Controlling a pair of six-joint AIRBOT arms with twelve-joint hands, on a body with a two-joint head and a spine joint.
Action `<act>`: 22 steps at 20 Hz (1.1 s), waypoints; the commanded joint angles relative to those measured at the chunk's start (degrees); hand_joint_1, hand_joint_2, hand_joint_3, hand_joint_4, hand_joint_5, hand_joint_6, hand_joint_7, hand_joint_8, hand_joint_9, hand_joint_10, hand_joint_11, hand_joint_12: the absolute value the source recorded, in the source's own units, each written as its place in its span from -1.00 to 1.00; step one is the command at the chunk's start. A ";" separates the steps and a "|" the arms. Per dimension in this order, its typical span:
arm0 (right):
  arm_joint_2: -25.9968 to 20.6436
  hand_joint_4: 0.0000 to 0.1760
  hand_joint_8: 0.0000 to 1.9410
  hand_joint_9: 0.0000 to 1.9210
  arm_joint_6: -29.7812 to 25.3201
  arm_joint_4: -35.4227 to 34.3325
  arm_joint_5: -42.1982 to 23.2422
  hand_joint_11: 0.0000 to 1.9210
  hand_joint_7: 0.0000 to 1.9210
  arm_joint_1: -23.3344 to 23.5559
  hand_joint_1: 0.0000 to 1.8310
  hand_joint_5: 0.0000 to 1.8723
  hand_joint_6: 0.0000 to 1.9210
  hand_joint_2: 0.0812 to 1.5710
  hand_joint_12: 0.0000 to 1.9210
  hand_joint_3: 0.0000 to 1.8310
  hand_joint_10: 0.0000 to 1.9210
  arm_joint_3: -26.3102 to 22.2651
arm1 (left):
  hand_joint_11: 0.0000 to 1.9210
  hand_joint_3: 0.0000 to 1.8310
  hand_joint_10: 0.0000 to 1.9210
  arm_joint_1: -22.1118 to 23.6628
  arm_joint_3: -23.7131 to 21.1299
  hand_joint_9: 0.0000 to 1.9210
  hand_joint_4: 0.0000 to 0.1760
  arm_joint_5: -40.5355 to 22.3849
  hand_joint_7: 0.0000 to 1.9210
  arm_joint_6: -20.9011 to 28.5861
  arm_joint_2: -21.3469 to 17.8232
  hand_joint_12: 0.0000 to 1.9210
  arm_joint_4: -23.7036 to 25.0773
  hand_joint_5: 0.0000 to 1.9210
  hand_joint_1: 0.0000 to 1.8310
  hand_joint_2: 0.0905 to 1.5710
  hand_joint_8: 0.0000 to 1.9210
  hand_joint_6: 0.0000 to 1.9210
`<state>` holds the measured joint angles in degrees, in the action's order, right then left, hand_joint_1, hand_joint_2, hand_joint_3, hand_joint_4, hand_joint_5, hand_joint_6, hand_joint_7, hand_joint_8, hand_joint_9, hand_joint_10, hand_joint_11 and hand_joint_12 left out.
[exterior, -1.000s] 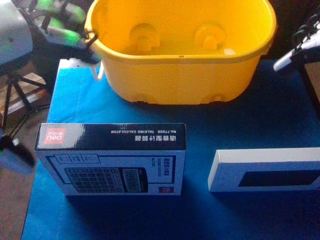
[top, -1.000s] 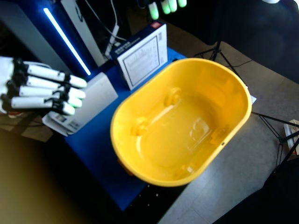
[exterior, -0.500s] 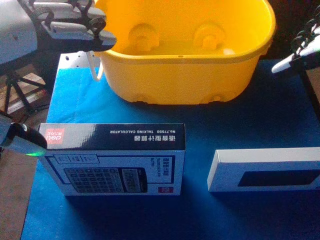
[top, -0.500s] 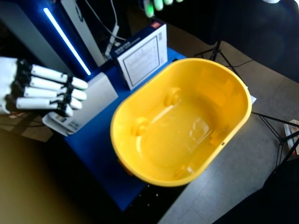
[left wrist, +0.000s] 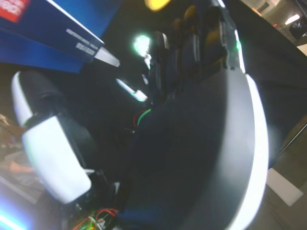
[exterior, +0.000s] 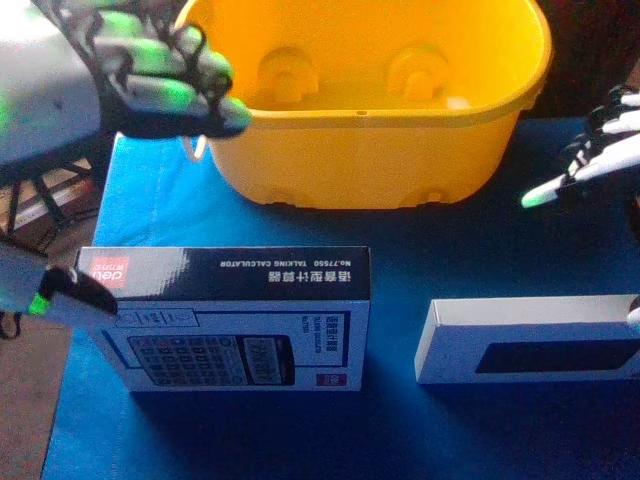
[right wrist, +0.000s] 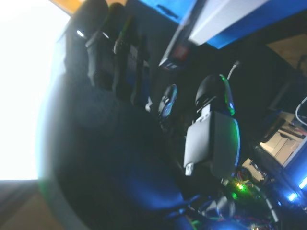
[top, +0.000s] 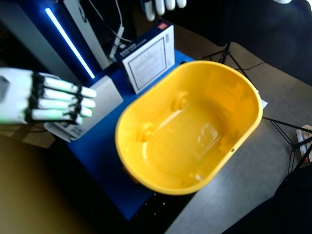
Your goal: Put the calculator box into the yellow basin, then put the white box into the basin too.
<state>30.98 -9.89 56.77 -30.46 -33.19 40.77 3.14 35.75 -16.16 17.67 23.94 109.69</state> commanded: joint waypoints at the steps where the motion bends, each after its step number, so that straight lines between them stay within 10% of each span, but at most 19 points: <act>1: -0.11 -1.00 -1.00 -0.90 -0.11 -3.64 -3.52 -1.00 -0.56 0.48 -0.34 -0.61 -1.00 0.30 0.51 -1.00 -0.22 0.43 | -1.00 -1.00 -0.98 0.20 -0.06 -0.76 -1.00 2.61 -0.71 -0.31 -0.03 0.15 -1.78 -0.63 -0.11 -0.04 -0.99 -0.99; 6: -0.91 -1.00 -1.00 -0.88 -0.11 -3.90 -3.48 -1.00 -0.61 -0.40 -0.37 -0.65 -1.00 0.26 0.35 -1.00 -0.37 0.08 | -1.00 -1.00 -0.96 -2.28 0.03 -0.69 -1.00 4.46 -0.69 -2.29 2.30 0.42 -4.00 -0.61 -0.18 -0.12 -1.00 -1.00; 10: -1.11 -1.00 -1.00 -0.78 -0.11 -4.04 -2.92 -1.00 -0.60 -2.09 -0.23 -0.65 -1.00 0.23 0.34 -1.00 -0.58 0.47 | -1.00 -1.00 -0.96 -16.37 3.26 -0.71 -1.00 1.86 -0.68 -51.11 7.94 0.33 -58.49 -0.60 -0.13 -0.11 -1.00 -1.00; 12: -0.87 -1.00 -0.99 -0.79 -0.10 -4.27 -2.87 -1.00 -0.60 -2.55 -0.27 -0.65 -1.00 0.23 0.29 -1.00 -0.56 0.77 | -1.00 -1.00 -0.98 -21.21 4.00 -0.75 -1.00 -1.75 -0.69 -67.09 9.76 0.23 -74.61 -0.60 -0.15 -0.10 -1.00 -1.00; 14: -0.08 -1.00 -0.98 -0.76 -0.10 -4.27 -2.80 -1.00 -0.57 -2.86 -0.25 -0.63 -0.99 0.23 0.31 -1.00 -0.54 1.09 | -1.00 -1.00 -0.99 -21.25 4.01 -0.77 -1.00 -1.87 -0.69 -69.39 10.30 -0.27 -76.03 -0.60 -0.25 -0.11 -1.00 -1.00; 22: 5.42 -1.00 -0.99 -0.84 0.09 -8.87 -2.97 -1.00 -0.66 -8.58 0.00 -0.69 -1.00 0.22 0.31 -1.00 -0.59 3.99 | -1.00 -1.00 -0.99 -25.17 6.38 -0.80 -1.00 -4.73 -0.75 -76.80 14.19 -0.10 -85.65 -0.66 -0.20 0.00 -0.99 -1.00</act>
<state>36.73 -9.61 50.81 -28.93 -42.13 44.62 -22.35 42.13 -14.76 -58.98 38.26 24.45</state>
